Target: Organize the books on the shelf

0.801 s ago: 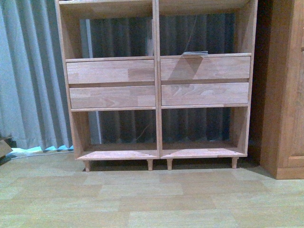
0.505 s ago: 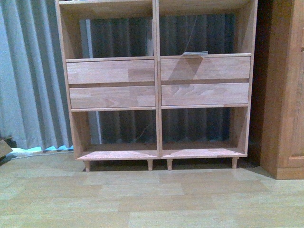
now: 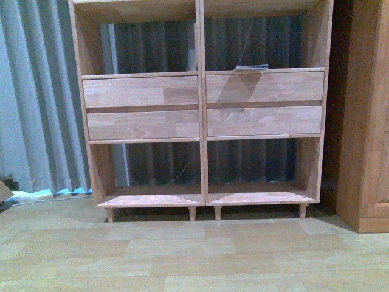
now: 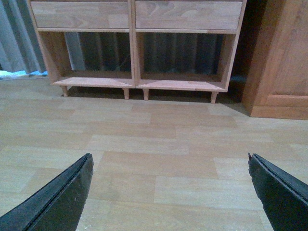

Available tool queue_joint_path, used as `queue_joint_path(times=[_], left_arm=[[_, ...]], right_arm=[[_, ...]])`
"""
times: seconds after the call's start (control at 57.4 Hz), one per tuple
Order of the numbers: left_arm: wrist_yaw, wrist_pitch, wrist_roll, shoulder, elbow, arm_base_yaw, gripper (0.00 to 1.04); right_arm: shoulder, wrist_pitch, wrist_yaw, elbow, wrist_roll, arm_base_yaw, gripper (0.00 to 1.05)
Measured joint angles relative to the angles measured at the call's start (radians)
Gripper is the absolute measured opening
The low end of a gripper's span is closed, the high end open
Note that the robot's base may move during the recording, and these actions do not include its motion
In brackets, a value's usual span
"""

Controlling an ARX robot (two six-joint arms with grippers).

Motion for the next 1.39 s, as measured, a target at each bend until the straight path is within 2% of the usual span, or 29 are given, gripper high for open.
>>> queue_joint_path(times=[1.393], left_arm=[[0.0,0.0,0.0,0.0,0.0,0.0,0.97]], right_arm=[[0.0,0.0,0.0,0.0,0.0,0.0,0.98]])
